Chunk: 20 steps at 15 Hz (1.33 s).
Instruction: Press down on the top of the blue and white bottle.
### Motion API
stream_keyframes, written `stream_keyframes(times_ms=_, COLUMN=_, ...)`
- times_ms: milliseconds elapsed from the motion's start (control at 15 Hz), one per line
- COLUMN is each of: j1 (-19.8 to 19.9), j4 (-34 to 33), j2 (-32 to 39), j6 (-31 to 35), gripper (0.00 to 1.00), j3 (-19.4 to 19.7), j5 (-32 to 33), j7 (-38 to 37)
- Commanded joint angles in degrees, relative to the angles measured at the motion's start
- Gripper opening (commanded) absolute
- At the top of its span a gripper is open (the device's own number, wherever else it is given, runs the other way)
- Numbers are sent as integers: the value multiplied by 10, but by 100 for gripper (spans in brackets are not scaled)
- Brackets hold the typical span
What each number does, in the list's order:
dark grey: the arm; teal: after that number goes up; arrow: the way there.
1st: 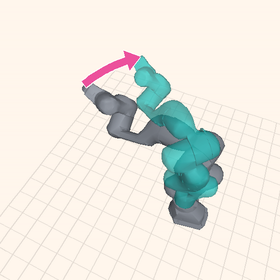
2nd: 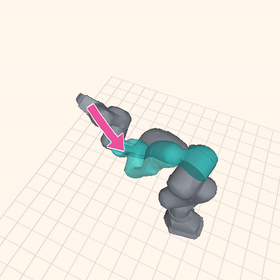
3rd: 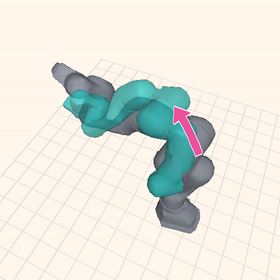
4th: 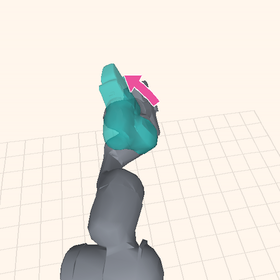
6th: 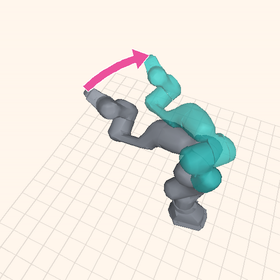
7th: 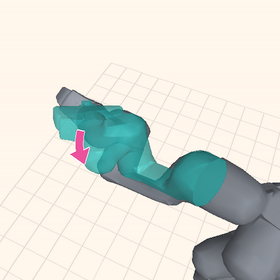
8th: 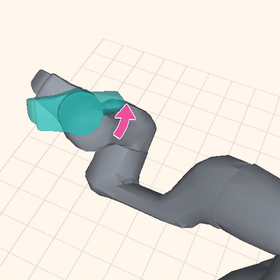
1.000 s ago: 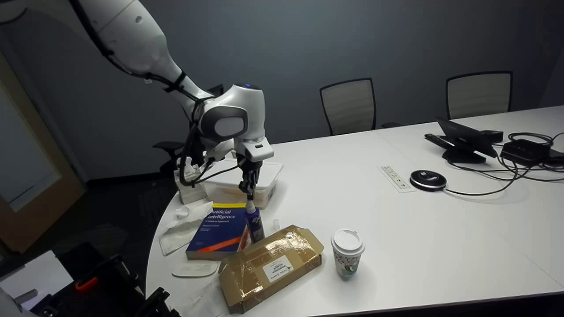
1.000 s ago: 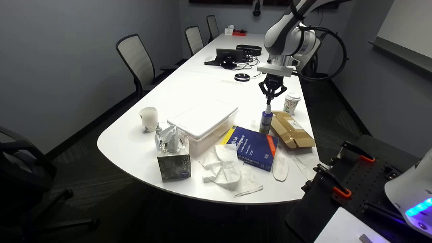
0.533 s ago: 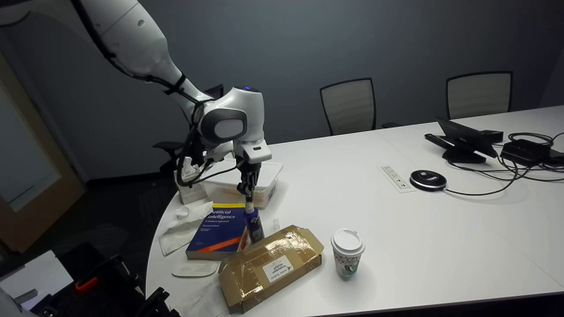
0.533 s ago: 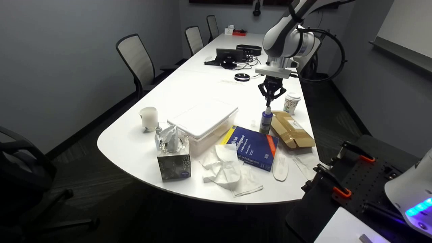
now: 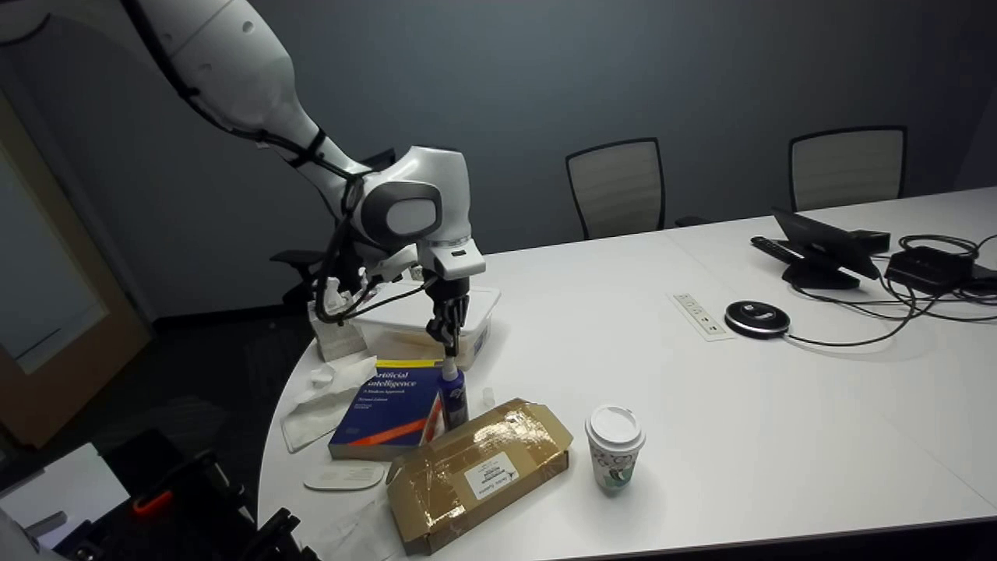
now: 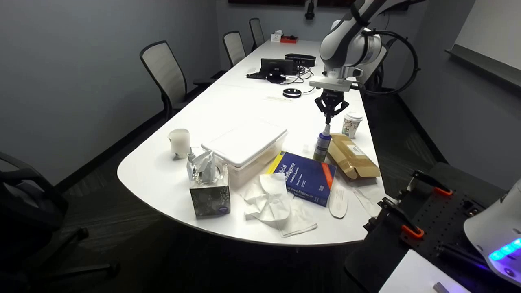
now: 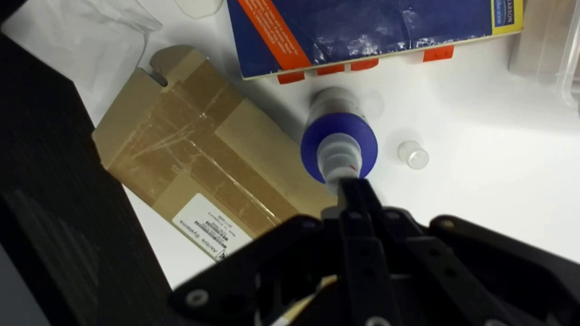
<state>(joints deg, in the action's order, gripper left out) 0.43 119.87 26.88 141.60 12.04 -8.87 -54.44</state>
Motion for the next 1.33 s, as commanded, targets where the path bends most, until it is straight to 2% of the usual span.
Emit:
stream_keyframes(times_ms=0, j1=0, j4=-4, j2=-32, j6=-37, gripper=0, j3=8, j5=21, j7=-8)
stream_keyframes(times_ms=67, j1=2, j4=-4, j2=-40, j6=-39, gripper=0, j3=10, j5=25, j7=-6)
stream_keyframes(times_ms=133, j1=2, j4=-4, j2=-51, j6=-38, gripper=26, j3=11, j5=28, j7=-6)
stream_keyframes(times_ms=200, j1=5, j4=-4, j2=-63, j6=-37, gripper=27, j3=10, j5=27, j7=-2)
stream_keyframes(times_ms=333, j1=9, j4=-6, j2=-85, j6=-47, gripper=40, j3=8, j5=28, j7=4)
stream_keyframes(times_ms=667, j1=15, j4=-10, j2=-138, j6=-80, gripper=79, j3=-4, j5=24, j7=12)
stream_keyframes(times_ms=867, j1=14, j4=-15, j2=-153, j6=-96, gripper=99, j3=-13, j5=25, j7=13)
stream_keyframes(times_ms=1267, j1=15, j4=-25, j2=-151, j6=-122, gripper=100, j3=-25, j5=26, j7=20)
